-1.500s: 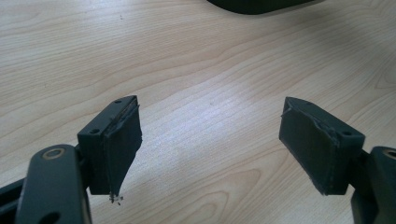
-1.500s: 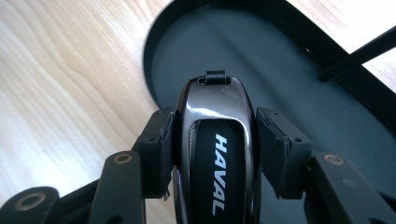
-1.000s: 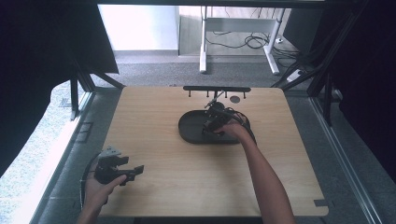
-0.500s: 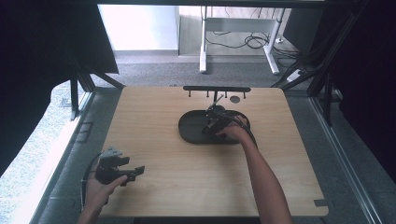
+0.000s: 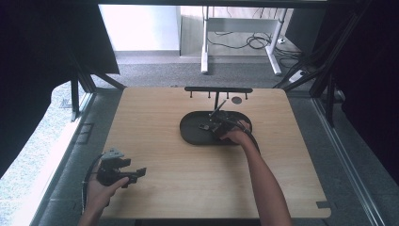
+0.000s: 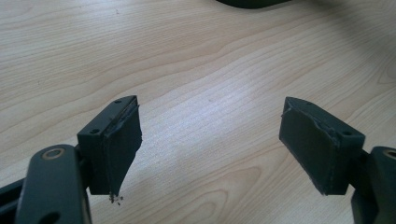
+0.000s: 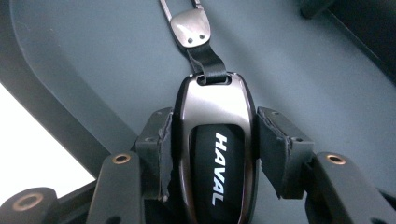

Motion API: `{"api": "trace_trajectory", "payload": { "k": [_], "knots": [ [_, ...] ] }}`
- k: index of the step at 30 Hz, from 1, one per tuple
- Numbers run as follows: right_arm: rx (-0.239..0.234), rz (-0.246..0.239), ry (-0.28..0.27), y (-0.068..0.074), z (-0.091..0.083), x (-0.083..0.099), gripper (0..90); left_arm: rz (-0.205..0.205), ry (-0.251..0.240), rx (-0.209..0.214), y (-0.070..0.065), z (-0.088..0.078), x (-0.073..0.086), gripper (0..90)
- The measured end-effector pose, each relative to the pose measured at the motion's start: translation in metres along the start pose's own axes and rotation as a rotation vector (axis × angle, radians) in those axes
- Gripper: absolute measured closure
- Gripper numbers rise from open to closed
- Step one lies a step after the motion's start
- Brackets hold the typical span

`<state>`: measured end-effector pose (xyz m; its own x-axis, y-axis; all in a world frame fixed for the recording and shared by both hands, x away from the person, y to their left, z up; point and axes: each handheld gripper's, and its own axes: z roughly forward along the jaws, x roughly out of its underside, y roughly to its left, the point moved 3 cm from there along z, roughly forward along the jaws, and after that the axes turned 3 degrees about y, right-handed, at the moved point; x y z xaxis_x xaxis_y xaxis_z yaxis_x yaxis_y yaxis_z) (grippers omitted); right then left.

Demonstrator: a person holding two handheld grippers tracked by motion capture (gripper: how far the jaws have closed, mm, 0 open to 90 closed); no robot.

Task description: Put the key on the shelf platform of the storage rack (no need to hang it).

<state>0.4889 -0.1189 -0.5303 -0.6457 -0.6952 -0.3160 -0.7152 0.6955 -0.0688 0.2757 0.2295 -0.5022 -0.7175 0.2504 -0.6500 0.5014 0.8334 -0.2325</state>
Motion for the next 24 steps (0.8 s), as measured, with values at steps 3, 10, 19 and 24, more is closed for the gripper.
{"api": "trace_trajectory", "payload": {
  "k": [3, 10, 19, 24],
  "knots": [
    [0.002, 0.009, 0.001, 0.0, 0.001, 0.001, 45.2, 0.002, 0.002, 0.001, 0.0, 0.0, 0.0, 21.2],
    [0.022, 0.013, -0.041, 0.004, -0.011, 0.002, 38.8, 0.005, 0.004, 0.001, -0.002, 0.002, 0.0, 21.2],
    [0.013, 0.005, -0.143, 0.012, -0.044, 0.015, 38.6, 0.009, 0.012, 0.0, -0.003, 0.004, 0.0, 21.2],
    [-0.008, -0.03, -0.187, 0.022, -0.059, 0.029, 39.4, 0.014, 0.014, -0.002, -0.004, 0.004, 0.0, 21.1]
  ]
}}
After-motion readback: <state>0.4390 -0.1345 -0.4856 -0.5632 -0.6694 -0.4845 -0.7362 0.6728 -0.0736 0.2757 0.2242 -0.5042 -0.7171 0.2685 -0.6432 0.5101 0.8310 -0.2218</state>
